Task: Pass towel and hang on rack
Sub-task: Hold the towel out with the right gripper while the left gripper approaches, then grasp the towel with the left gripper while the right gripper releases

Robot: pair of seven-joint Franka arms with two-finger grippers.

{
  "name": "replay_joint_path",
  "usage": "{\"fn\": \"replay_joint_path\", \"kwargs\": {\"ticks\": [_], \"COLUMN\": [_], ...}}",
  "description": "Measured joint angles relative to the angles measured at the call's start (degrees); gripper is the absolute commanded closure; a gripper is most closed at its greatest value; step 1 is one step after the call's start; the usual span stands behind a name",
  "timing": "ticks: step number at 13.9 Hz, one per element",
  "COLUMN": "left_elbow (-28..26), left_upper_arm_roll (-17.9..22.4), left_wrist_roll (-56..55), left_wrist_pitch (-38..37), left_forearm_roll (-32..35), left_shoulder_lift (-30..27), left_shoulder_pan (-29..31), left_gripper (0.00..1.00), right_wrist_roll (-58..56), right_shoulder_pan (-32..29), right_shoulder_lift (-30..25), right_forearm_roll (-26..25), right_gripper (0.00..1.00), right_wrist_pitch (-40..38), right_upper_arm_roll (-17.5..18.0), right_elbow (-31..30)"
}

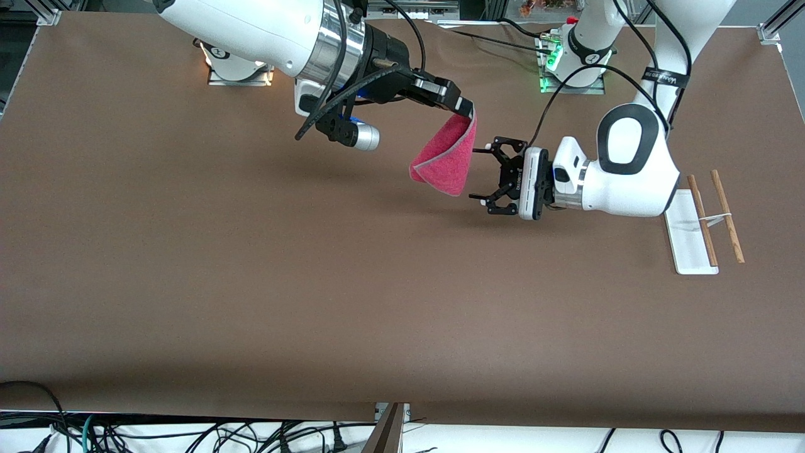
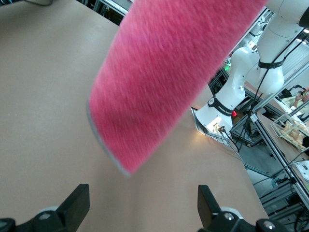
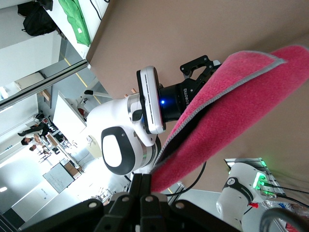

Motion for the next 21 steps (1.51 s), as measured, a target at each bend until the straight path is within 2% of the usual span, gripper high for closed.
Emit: {"fn": "replay_joint_path", "kwargs": {"ticks": [2, 4, 5, 6, 7, 12, 17, 18, 19, 20, 21], "left_elbow": [-0.20, -0.58, -0.74, -0.93, -1.18, -2.67, -2.79, -2.79, -2.79, -2.79, -2.79], "left_upper_arm_roll": [0.08, 0.08, -0.09, -0.46, -0.80, -0.92, -0.86, -0.86, -0.86, -0.86, -0.86], "left_wrist_roll": [2.78, 4.29, 4.46, 5.09, 6.85, 13.59, 14.58, 14.59, 14.60, 14.62, 14.64], "left_wrist_pitch": [1.23, 2.03, 2.28, 2.44, 2.72, 2.90, 2.90, 2.90, 2.90, 2.90, 2.90], "left_forearm_roll": [-2.96, -4.01, -4.30, -4.72, -5.08, -6.07, -6.08, -6.08, -6.16, -6.36, -6.48], "left_shoulder_lift": [-0.01, 0.01, 0.01, 0.01, 0.01, 0.01, 0.01, 0.01, 0.01, 0.01, 0.01], "left_shoulder_pan": [0.08, 0.08, 0.01, -0.15, -0.37, -0.05, 0.09, 0.09, 0.10, 0.10, 0.10], "left_gripper": [0.05, 0.32, 0.64, 0.84, 1.00, 1.00, 1.00, 1.00, 1.00, 1.00, 1.00], "right_wrist_roll": [0.00, 0.00, 0.00, 0.00, 0.00, 0.01, 0.01, 0.03, 0.10, 0.16, 0.16], "right_shoulder_pan": [0.00, 0.00, 0.00, 0.00, 0.00, 0.00, 0.00, -0.01, -0.05, -0.17, -0.52], "right_shoulder_lift": [0.00, 0.05, 0.07, 0.08, 0.08, 0.09, 0.09, 0.10, 0.11, 0.12, 0.11], "right_forearm_roll": [0.01, 0.01, 0.01, 0.02, 0.02, 0.03, 0.05, 0.31, 1.42, 3.21, 4.68], "right_gripper": [1.00, 1.00, 1.00, 1.00, 1.00, 1.00, 1.00, 0.47, 0.36, 0.02, 0.00], "right_wrist_pitch": [0.02, 0.02, 0.02, 0.03, 0.03, 0.03, 0.06, 0.23, 0.80, 1.63, 2.55], "right_upper_arm_roll": [0.00, 0.00, 0.00, 0.00, 0.00, 0.00, 0.00, -0.01, -0.11, -0.42, -0.69], "right_elbow": [0.00, 0.00, 0.00, 0.00, 0.00, 0.00, 0.00, 0.00, 0.00, 0.00, 0.00]}}
